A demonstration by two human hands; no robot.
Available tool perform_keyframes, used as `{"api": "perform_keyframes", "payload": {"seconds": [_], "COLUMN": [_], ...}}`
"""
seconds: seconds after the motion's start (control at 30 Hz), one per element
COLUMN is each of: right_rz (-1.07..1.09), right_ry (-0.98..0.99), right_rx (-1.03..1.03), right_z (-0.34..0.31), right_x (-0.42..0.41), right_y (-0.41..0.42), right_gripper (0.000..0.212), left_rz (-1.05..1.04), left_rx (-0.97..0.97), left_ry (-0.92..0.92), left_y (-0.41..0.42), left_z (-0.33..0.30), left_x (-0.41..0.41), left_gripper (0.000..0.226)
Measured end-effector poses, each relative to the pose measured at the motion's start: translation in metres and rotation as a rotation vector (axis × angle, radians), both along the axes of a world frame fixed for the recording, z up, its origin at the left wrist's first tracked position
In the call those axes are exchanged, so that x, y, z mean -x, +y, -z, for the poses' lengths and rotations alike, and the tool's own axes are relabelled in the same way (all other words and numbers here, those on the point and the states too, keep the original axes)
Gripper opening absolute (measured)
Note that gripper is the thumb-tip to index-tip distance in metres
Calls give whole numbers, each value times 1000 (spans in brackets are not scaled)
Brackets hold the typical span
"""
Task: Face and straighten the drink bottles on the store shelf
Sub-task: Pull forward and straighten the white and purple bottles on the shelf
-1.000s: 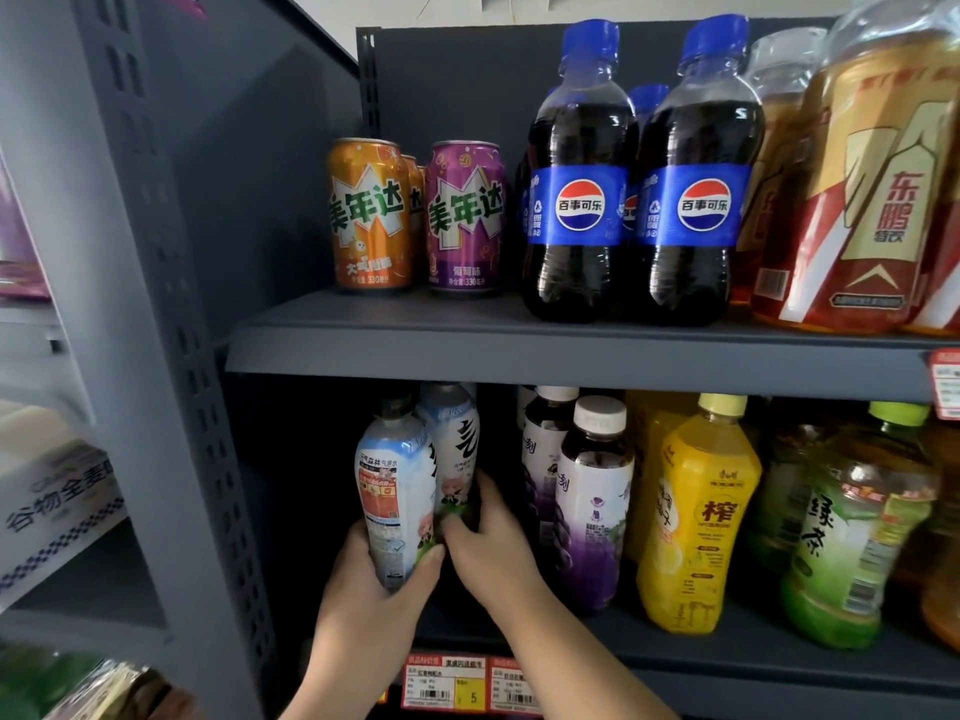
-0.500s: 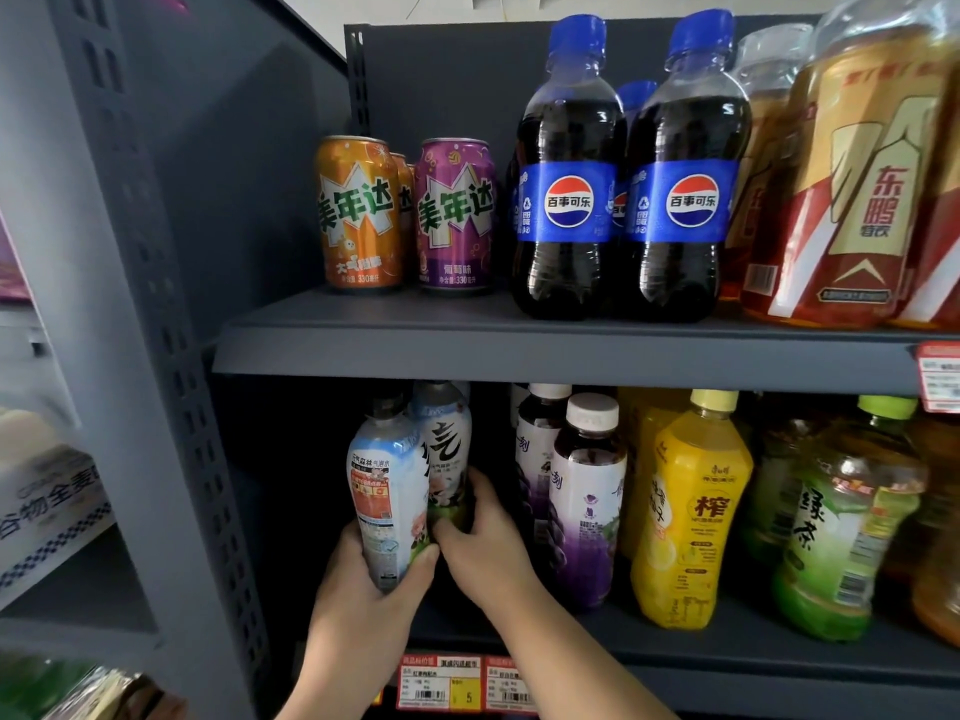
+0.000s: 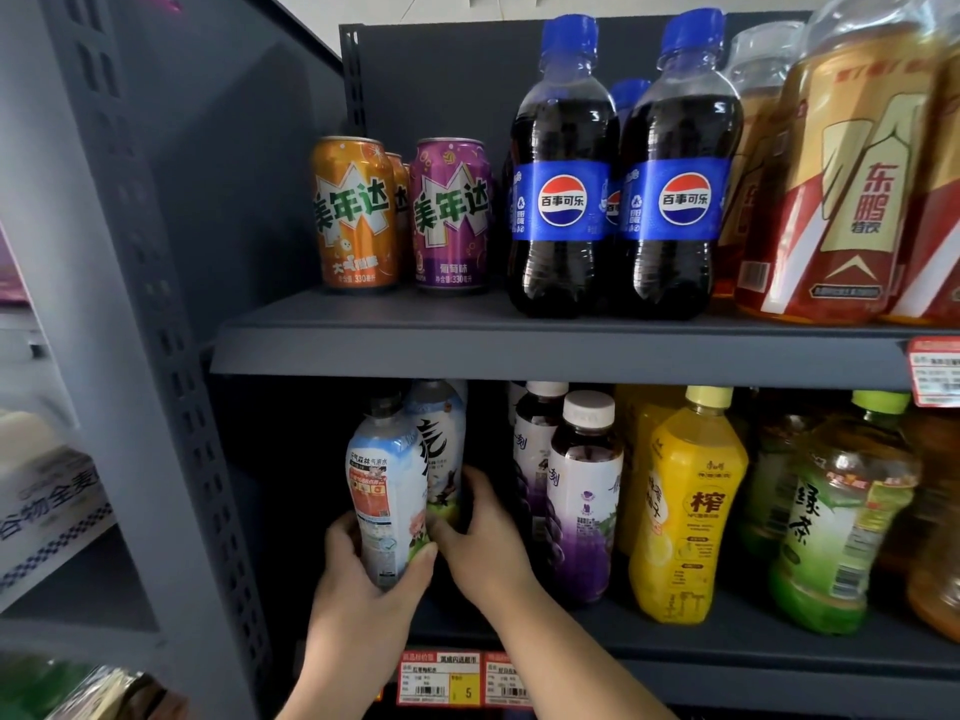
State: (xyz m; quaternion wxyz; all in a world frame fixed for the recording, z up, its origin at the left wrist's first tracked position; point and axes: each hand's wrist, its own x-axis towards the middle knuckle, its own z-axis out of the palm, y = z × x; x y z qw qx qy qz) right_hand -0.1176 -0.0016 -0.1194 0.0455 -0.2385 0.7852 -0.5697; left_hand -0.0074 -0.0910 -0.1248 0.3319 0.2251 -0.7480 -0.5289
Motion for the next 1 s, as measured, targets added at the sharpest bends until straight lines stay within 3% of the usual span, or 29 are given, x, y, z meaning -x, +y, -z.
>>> {"api": "perform_keyframes", "payload": {"seconds": [0.07, 0.37, 0.53, 1.0], "right_rz": [22, 64, 59, 63], "right_ry": [20, 48, 39, 47], "right_rx": [-10, -49, -52, -21], "right_z": [-1, -1, -2, -4], "right_x": [-4, -15, -13, -14], "right_y": [1, 13, 15, 18], "right_gripper": [65, 56, 51, 38], "left_rz": [-17, 75, 93, 180], "left_rx": [-8, 133, 58, 114], "left_ry": [3, -66, -51, -138], "left_y": [-1, -1, -1, -2], "left_z": [1, 0, -2, -6], "left_x": [-1, -5, -9, -11], "left_gripper": [67, 35, 71, 42]}}
